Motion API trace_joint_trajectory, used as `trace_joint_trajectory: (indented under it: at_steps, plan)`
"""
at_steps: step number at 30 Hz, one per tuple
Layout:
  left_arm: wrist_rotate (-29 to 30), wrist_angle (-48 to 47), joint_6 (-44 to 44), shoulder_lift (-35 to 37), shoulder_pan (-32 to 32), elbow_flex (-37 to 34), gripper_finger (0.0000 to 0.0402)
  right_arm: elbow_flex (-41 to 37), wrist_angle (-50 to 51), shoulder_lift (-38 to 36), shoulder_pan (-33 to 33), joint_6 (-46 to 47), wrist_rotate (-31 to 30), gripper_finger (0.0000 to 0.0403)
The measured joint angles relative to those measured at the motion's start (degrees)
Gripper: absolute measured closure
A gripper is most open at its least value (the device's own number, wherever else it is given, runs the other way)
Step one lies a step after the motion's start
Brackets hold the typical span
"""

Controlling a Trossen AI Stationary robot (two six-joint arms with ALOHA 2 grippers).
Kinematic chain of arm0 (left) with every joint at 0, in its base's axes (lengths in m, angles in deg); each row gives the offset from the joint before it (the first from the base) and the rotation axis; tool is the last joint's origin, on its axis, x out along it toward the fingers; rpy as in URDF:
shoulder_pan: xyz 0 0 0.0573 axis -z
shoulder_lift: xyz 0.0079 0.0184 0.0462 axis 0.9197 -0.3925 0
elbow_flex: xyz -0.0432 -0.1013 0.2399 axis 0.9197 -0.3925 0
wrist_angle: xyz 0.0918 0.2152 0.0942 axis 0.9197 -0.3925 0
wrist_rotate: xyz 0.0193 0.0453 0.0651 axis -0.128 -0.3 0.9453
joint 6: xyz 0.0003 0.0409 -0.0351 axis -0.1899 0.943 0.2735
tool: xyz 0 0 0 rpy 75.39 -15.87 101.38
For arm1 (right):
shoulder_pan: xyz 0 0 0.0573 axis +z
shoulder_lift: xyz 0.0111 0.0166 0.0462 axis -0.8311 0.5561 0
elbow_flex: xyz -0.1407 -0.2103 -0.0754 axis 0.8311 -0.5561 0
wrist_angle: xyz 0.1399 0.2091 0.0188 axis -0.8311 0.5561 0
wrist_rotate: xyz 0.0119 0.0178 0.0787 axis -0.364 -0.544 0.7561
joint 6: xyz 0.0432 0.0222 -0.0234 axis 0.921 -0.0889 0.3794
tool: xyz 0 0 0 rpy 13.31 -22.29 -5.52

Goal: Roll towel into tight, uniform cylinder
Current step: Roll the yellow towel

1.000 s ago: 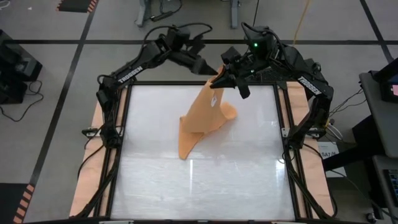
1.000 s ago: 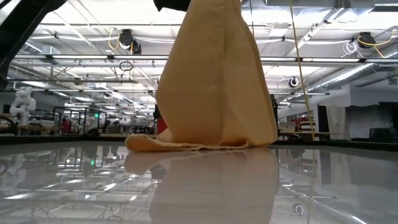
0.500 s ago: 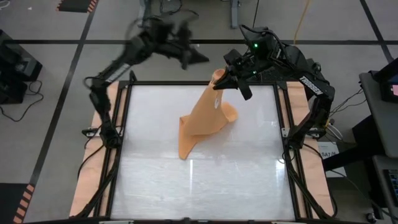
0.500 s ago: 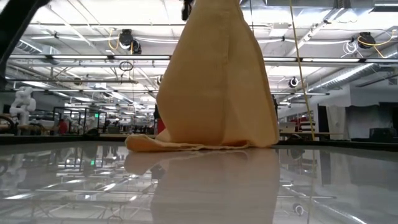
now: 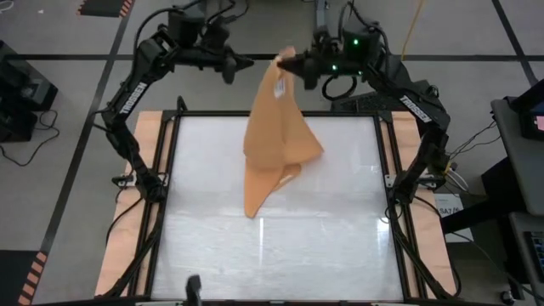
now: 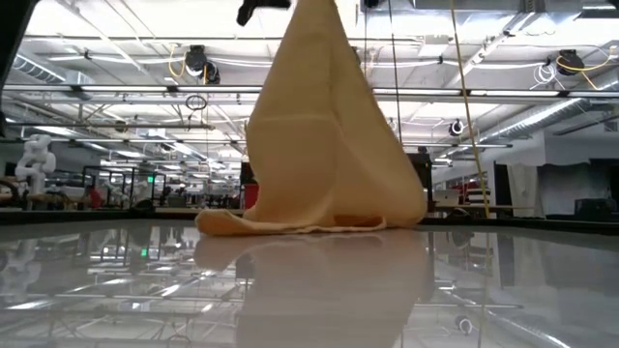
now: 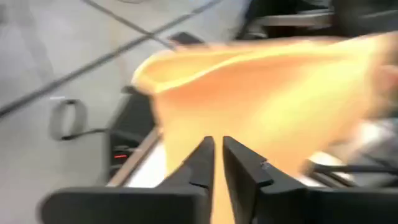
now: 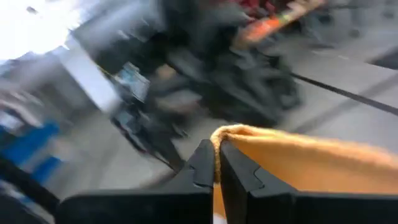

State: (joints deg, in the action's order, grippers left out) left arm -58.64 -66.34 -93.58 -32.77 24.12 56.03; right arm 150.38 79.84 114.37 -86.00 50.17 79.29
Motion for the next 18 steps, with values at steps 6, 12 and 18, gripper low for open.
trace_joint_trajectory:
  at_steps: [6, 12, 18]
  plan:
    - [2.1, 1.1, 1.1, -0.2, -6.0, -2.4, 0.0269, 0.0, -8.6, 1.3, 0.8, 9.2, 13.6, 0.0403]
    - [-6.4, 3.0, 6.7, -0.2, -9.2, -4.4, 0.0210, 0.0, 1.8, 0.7, 4.3, 3.2, 26.9, 0.0403]
    - [-12.3, 7.8, 21.4, -0.8, -5.0, -8.0, 0.0171, 0.0, 10.2, 0.2, 7.3, -2.2, 29.7, 0.0403]
